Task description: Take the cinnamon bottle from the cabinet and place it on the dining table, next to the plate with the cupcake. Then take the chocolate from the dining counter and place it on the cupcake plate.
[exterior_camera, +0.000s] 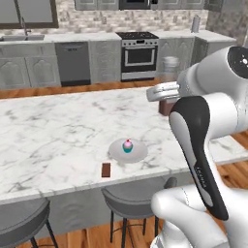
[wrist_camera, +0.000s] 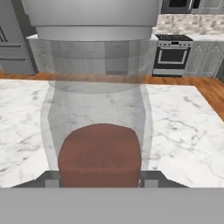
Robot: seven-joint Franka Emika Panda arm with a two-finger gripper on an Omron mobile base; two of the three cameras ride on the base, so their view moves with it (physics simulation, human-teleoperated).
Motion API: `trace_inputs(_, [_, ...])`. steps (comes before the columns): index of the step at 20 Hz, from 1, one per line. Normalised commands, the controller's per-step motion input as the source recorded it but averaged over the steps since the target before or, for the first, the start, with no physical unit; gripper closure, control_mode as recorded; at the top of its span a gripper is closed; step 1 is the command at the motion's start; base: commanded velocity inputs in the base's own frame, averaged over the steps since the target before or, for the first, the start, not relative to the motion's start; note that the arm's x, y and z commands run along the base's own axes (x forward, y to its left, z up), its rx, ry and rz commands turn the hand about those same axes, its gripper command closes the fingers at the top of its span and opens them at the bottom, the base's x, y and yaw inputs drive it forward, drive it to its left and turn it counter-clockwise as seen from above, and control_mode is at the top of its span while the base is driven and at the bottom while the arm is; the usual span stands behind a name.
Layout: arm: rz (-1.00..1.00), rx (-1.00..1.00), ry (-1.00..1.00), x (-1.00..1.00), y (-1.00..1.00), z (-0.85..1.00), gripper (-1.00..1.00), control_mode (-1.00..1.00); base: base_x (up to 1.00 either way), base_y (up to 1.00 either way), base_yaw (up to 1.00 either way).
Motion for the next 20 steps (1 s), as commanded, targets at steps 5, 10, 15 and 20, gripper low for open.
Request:
trace_inputs(5, [0.00, 0.00, 0.00, 0.00, 0.00, 0.00, 1.00, 1.00, 0.42, -0.01, 0.08])
trace_inputs(10, [0.00, 0.00, 0.00, 0.00, 0.00, 0.00, 1.00, 1.00, 0.37, -0.03, 0.12])
trace_inputs(15, [0.15, 0.09, 0.00, 0.41, -0.68, -0.43, 1.00, -1.00, 0.08, -0.07, 0.03])
trace_inputs(20, [0.25, 0.15, 0.00, 0.35, -1.00, -0.88, 1.00, -1.00, 0.00, 0.00, 0.00])
